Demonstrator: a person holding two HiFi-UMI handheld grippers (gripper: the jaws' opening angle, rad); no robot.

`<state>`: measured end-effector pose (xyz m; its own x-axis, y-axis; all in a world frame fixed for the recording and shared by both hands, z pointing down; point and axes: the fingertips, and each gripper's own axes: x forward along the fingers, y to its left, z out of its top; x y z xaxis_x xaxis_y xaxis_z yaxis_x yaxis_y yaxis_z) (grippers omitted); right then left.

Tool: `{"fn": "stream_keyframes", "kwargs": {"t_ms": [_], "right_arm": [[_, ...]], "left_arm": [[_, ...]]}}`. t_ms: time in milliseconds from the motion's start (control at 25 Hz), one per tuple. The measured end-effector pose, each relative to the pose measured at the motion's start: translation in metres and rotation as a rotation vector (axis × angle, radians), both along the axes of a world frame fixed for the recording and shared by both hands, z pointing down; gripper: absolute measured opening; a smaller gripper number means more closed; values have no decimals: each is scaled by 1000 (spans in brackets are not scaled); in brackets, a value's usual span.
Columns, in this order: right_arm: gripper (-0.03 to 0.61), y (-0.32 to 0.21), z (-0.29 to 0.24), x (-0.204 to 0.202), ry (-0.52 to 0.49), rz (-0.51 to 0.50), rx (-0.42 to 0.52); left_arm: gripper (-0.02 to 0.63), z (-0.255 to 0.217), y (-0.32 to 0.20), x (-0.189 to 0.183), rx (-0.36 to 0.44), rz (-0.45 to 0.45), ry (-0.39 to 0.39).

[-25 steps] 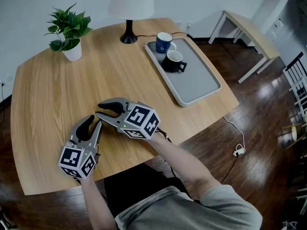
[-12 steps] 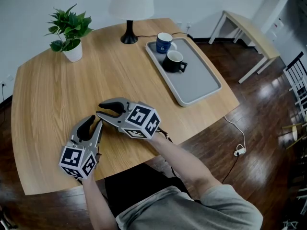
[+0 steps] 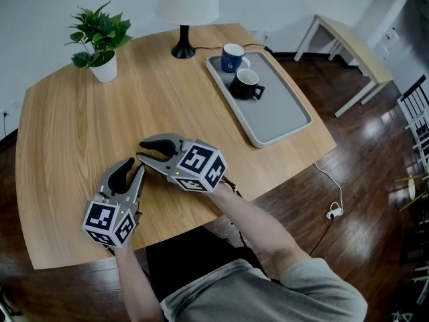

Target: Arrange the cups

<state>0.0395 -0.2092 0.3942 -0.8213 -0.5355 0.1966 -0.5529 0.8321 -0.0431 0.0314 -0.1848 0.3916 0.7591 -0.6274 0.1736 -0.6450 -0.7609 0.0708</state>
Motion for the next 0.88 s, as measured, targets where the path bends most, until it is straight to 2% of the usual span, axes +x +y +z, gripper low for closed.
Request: {"fn": "stream_keyframes", "kwargs": {"t_ms": [440,880], "right_arm": [[91,0,3,9,2,-1,-6],[91,4,-4,21,19,39,-4]], "left_arm": [[117,5,-1,9,3,2,3],[117,3,2,21,1,45,17]]}}
